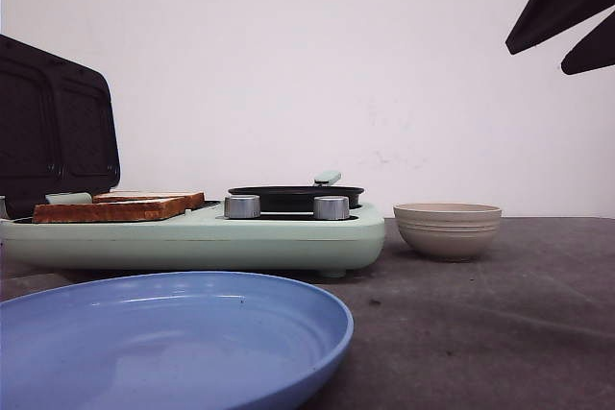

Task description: Make breakfast with bread and shrimp

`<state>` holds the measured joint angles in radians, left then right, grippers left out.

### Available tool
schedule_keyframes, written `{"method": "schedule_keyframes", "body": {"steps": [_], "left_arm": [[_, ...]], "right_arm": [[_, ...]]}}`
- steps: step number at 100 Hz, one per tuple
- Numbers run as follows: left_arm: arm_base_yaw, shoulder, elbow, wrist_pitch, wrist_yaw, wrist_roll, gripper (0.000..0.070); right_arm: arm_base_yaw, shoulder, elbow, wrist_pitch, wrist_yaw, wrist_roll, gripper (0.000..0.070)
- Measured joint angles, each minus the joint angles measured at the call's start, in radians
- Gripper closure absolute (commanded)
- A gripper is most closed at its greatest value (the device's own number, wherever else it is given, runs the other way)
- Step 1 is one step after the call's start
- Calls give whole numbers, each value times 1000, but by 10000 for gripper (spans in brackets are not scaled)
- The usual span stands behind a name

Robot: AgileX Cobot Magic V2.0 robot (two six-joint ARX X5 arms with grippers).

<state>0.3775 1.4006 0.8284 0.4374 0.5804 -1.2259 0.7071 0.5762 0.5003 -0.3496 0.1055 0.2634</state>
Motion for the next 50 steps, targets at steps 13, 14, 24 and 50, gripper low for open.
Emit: {"method": "schedule_keyframes", "body": {"steps": [13,14,24,50], "left_arm": [[0,-1,5,-18,3,29,690],[0,-1,5,-19,3,32,690],[-5,-3,6,-25,4,55,690],[-54,-21,21,-68,2,158,690]], "right_arm": [[0,0,0,0,0,3,353],[0,0,0,0,0,3,353],[0,0,0,0,0,4,353],[0,0,0,0,0,7,353]]}}
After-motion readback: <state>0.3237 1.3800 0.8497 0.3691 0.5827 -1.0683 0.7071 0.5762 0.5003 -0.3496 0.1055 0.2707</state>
